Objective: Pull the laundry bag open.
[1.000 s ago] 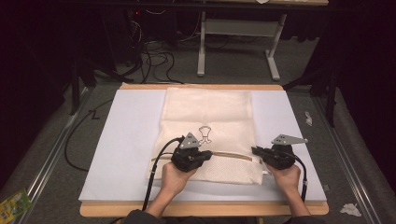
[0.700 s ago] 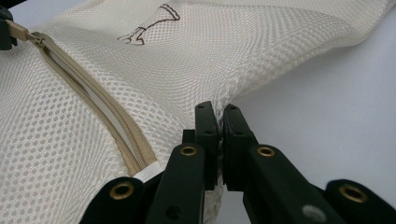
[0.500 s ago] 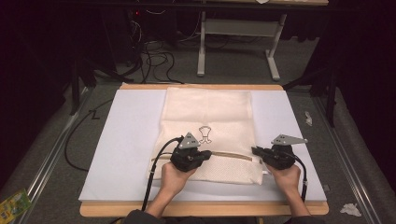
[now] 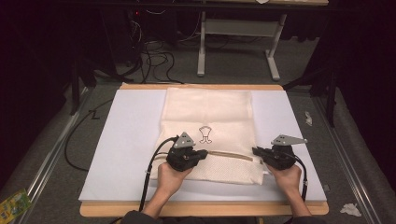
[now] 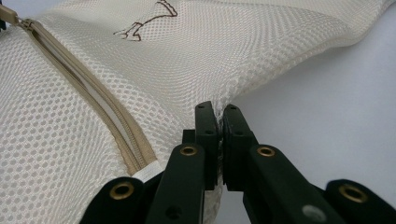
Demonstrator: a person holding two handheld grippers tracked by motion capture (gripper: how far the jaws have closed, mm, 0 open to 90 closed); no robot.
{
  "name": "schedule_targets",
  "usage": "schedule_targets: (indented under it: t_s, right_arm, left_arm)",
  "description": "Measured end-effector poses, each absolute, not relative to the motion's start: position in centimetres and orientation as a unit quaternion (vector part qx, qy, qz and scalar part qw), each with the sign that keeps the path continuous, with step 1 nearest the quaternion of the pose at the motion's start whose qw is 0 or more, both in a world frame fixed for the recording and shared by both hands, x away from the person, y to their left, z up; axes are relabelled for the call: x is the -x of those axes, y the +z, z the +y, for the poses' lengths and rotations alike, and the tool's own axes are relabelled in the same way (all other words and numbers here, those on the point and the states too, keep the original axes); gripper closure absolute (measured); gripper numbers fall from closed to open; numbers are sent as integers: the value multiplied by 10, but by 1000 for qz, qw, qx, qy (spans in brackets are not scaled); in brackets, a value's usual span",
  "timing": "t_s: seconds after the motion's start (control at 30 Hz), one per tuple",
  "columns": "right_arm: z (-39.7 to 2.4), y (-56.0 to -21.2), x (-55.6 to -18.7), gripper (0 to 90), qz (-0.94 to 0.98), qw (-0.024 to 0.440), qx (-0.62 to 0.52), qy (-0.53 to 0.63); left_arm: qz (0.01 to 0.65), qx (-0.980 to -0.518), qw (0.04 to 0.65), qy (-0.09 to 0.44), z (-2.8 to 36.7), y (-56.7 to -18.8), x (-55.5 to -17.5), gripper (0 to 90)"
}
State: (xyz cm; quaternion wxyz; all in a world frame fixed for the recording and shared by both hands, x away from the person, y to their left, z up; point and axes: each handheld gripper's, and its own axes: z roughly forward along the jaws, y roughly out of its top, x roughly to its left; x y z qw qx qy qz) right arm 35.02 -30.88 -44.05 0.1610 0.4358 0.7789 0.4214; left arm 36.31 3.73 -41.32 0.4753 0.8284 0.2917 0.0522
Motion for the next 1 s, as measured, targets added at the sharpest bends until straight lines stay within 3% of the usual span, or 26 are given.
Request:
schedule_targets:
  t_s: [1.0]
  right_arm:
    - [-311,-443,-351,883,776,159,-439,423]
  left_arm:
    - [296,-824,479,58,47,-412,-362,871]
